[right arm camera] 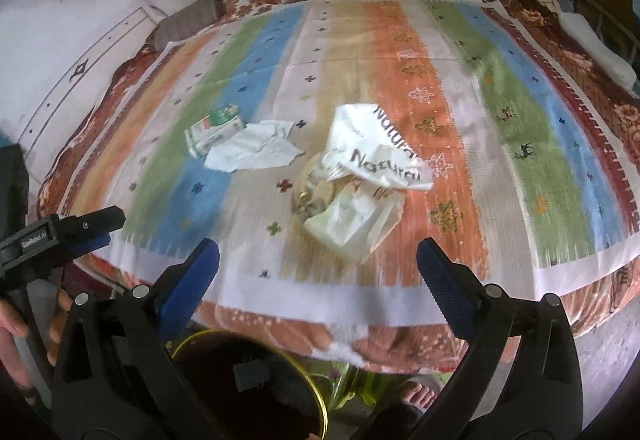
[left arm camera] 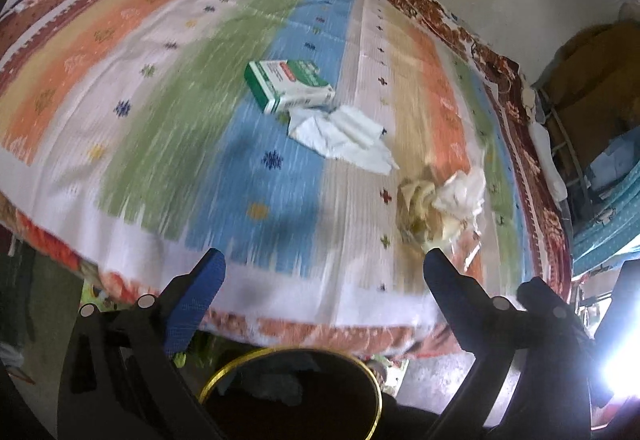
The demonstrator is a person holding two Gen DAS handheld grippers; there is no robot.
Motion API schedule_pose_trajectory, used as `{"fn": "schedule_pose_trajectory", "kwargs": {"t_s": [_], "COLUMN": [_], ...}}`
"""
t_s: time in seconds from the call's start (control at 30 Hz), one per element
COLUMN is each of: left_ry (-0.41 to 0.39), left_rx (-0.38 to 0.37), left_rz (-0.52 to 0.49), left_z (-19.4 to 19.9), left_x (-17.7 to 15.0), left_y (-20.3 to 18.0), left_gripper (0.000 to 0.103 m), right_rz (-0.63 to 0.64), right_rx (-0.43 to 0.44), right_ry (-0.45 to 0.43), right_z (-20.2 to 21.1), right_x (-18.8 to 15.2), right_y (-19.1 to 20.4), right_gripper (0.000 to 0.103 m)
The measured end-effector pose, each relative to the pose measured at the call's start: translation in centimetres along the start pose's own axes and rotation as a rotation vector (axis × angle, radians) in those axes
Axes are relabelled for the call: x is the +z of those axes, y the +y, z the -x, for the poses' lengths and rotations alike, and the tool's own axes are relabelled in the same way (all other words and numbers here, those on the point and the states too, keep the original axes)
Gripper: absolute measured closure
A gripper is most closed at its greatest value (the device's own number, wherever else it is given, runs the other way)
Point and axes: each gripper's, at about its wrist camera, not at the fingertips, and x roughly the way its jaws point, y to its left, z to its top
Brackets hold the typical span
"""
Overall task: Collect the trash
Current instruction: 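Move both open tools back toward the bed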
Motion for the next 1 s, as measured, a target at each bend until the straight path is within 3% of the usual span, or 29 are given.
{"fn": "schedule_pose_trajectory", "kwargs": {"t_s": [0.27,0.4,0.77,0.9,1.0], "left_ry": [-0.017,-0.002,0.007,-0.033,-0.018], "left_rx": [-0.033,-0.014,-0.006,0.001,-0.031], "left_rz": [0.051,0.028,0.032,0.036,0.035], "left_z": [-2.6,-4.0,-7.8,-8.5,-9.3], "left_x": [2.7,3.4,5.5,6.0,6.4], "left_y": [1.1,1.0,1.7,2.2,2.2], "left_gripper": [0.006,0.006,0.006,0.008,0.013], "right_rz": [-0.01,-0.045,-0.068,-0.054,-0.031], "right_rx": [0.007,0.021,0.008,-0.019,-0.027], "right_ry": [-0.033,-0.027,0.023,0.026,0.041], "right_z": [-2.0,-3.4,-7.8,-8.7,-9.5], "right_x": [2.3,3.5,5.5,5.7,5.9], "right_y": [-0.8,-1.5,-2.0,-1.9,-1.7], "right_gripper": [0.009,0.011,0.033,0.037,0.043]}}
